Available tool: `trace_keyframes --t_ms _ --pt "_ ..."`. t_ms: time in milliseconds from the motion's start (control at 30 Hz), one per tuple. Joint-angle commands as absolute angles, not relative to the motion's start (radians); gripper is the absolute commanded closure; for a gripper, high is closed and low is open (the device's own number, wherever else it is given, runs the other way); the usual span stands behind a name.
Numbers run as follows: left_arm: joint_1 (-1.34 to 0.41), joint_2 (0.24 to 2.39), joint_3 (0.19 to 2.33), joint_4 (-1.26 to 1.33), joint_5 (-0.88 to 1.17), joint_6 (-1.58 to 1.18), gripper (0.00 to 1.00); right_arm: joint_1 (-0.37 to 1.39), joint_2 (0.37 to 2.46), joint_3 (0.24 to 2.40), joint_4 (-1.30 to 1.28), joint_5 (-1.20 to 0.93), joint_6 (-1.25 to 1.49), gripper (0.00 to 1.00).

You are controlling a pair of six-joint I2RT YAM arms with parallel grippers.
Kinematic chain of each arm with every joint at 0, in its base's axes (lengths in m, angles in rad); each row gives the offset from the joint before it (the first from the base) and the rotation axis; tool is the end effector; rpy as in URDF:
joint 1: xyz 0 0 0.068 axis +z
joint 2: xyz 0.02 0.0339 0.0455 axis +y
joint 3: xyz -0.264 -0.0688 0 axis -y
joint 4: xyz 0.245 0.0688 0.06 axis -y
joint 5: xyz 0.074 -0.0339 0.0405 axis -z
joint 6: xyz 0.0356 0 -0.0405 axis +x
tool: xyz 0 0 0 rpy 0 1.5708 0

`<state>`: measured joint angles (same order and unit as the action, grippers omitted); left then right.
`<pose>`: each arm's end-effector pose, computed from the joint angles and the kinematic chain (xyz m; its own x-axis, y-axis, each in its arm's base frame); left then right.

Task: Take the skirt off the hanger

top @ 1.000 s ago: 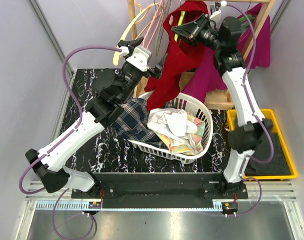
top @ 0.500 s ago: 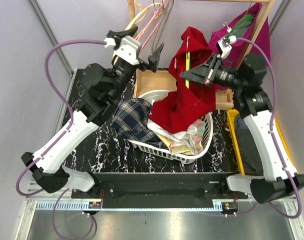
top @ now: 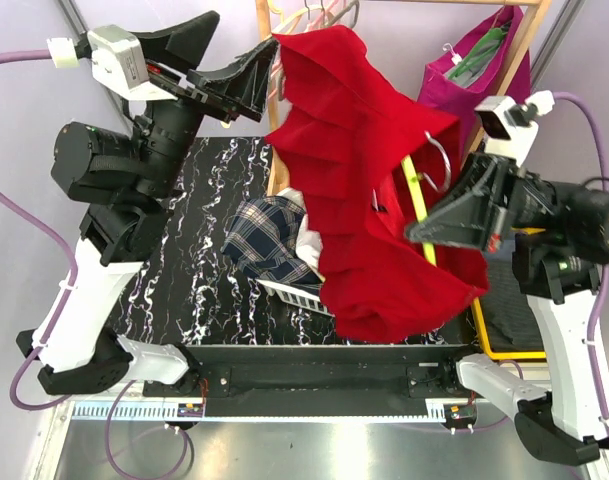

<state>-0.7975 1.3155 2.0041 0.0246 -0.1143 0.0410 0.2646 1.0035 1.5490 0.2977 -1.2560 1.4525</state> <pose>0.1336 -0.1310 0.6425 0.4833 -0.4368 -0.7587 0.6314 0.7742 -0.0436 0.1002 0.0622 0.5780 -0.6015 0.1556 -0.7836 -0.7973 -0.1782 0.5766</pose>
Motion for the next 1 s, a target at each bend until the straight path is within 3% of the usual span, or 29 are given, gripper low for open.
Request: trace_keyframes --t_ms 0,100,300,500,533,600,800,833,933,967 --pt "-0.793 1.324 2.019 -0.069 -0.039 -0.072 0.01 0.268 0.982 1.548 0.532 -1.282 1.577 1.0" --pt "-0.778 1.333 2.019 -0.1 0.04 -0.107 0.01 0.268 0.98 1.539 0.548 -1.282 1.594 1.0" --pt "-0.615 1.407 2.094 -0.207 0.407 -0.353 0.04 0.27 0.986 1.525 0.577 -1.282 1.621 1.0" --pt "-0.522 1.462 2.152 -0.233 0.682 -0.463 0.2 0.271 0.986 1.467 0.603 -1.258 1.634 1.0" --pt "-0.511 1.468 2.16 -0.236 0.733 -0.469 0.18 0.27 0.988 1.459 0.62 -1.253 1.644 1.0" --pt "-0.503 1.476 2.157 -0.244 0.764 -0.497 0.01 0.27 0.996 1.442 0.684 -1.238 1.693 1.0" --pt "-0.474 1.468 2.108 -0.184 0.784 -0.512 0.02 0.27 1.003 1.425 0.712 -1.22 1.713 1.0" --pt "-0.474 1.47 2.123 -0.184 0.784 -0.505 0.02 0.27 1.003 1.428 0.689 -1.215 1.697 1.0" --pt "-0.486 1.45 2.167 -0.184 0.74 -0.46 0.01 0.27 0.989 1.52 0.271 -1.121 1.365 1.0" --pt "-0.494 1.421 2.171 -0.183 0.726 -0.44 0.01 0.27 0.995 1.569 -0.034 -1.051 1.084 1.0"
